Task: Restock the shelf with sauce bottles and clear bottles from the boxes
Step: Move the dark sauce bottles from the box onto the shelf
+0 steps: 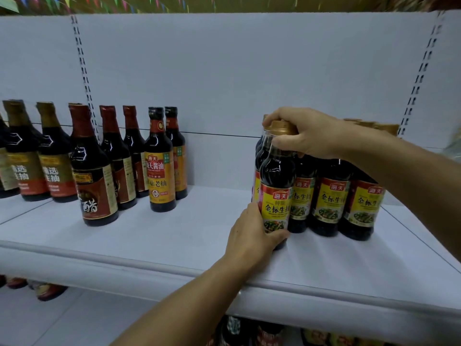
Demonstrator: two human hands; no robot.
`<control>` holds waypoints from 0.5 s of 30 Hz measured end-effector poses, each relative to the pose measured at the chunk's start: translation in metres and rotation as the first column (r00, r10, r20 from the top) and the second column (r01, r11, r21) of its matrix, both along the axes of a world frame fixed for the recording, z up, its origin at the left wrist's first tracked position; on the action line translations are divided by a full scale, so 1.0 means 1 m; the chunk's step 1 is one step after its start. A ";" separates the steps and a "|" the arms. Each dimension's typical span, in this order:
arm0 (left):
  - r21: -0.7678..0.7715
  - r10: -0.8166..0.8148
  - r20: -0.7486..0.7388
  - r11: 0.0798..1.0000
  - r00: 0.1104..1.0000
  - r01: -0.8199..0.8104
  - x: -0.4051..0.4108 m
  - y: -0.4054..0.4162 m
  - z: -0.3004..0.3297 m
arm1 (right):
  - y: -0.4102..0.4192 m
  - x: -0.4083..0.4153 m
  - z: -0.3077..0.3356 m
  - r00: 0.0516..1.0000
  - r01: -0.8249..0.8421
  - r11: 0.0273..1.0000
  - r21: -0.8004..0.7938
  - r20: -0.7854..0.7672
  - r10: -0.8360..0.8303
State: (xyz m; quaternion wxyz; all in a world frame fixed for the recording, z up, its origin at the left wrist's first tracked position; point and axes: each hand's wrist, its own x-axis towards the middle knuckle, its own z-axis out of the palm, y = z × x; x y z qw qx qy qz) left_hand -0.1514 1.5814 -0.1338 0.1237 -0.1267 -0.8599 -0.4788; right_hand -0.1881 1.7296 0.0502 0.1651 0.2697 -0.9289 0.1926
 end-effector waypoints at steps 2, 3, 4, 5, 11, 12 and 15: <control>0.008 -0.005 0.007 1.000 1.000 0.005 0.001 0.000 0.000 | 0.000 -0.001 -0.001 1.000 -0.002 1.000 -0.010 0.003 0.002; 0.011 -0.009 0.008 1.000 1.000 0.009 0.001 0.000 0.000 | 0.000 -0.001 -0.001 1.000 -0.003 1.000 -0.016 0.005 0.003; 0.015 -0.012 0.010 1.000 1.000 0.012 0.002 0.000 0.000 | 0.000 -0.002 -0.001 1.000 -0.006 1.000 -0.024 0.011 0.006; 0.016 -0.015 0.015 1.000 1.000 0.015 0.002 0.000 0.001 | 0.000 -0.001 -0.001 1.000 -0.009 0.999 -0.034 0.021 0.010; 0.019 -0.020 0.040 1.000 0.999 0.019 0.002 -0.003 0.000 | -0.005 -0.002 0.000 0.999 -0.017 0.999 -0.049 0.042 0.019; 0.025 -0.021 0.041 0.999 0.999 0.020 0.002 -0.003 0.000 | -0.005 -0.002 0.000 0.999 -0.018 0.999 -0.049 0.038 0.020; 0.038 -0.015 0.044 0.999 0.999 0.014 0.002 -0.003 0.000 | -0.005 -0.001 0.000 0.999 -0.019 0.998 -0.055 0.049 0.022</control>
